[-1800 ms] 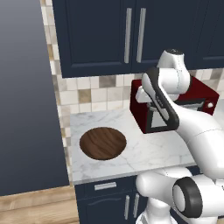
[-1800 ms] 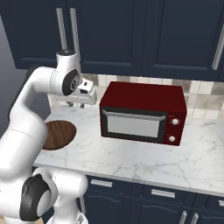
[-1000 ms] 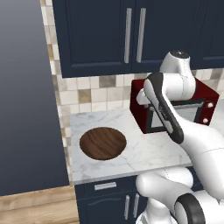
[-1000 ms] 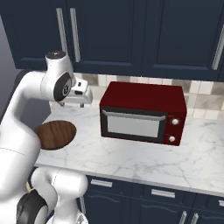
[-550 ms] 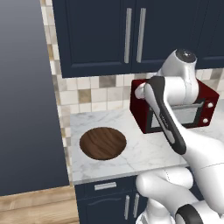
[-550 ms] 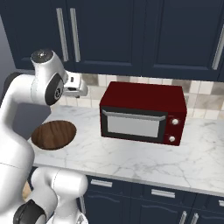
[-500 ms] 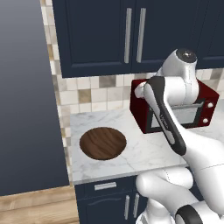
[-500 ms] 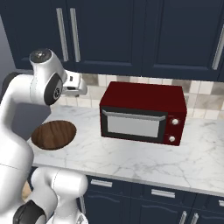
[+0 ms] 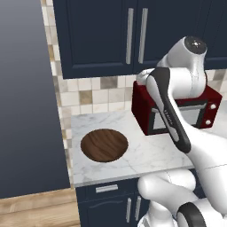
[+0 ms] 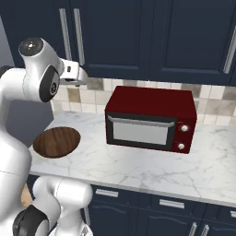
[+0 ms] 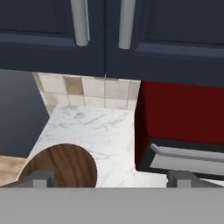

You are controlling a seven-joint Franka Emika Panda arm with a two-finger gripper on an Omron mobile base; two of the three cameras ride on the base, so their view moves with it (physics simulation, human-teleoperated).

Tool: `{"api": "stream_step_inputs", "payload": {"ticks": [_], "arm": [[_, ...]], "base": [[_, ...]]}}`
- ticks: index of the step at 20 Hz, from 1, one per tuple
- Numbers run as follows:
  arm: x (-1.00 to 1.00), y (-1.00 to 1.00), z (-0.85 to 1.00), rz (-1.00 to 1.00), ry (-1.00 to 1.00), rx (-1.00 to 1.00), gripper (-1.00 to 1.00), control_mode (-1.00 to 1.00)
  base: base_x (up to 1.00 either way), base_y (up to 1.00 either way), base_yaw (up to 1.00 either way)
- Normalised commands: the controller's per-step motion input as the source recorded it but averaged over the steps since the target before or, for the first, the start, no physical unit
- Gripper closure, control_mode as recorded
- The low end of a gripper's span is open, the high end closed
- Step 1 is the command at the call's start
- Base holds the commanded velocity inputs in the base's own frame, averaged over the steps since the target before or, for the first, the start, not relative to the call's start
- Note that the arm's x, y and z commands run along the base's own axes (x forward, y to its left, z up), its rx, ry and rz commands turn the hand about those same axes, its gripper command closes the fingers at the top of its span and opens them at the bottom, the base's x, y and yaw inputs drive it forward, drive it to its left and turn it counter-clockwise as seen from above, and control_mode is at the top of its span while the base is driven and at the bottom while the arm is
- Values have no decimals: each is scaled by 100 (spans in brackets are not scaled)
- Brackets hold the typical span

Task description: Open the cabinet. Pick the peach and orange from the cabinet and place them into the bowl. Then close the cabinet.

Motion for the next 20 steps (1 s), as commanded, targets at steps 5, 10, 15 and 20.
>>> {"api": "stream_step_inputs", "payload": {"ticks": [5, 10, 15, 20], "arm": [[1, 0, 46, 0, -10, 0, -100, -100], [8, 0, 27, -1, -11, 0, -100, -100], [19, 1, 10, -2, -19, 0, -100, -100], [20, 0, 13, -2, -17, 0, -100, -100]], "base": [[0, 0, 0], [0, 0, 0], [0, 0, 0], [0, 0, 0]]}}
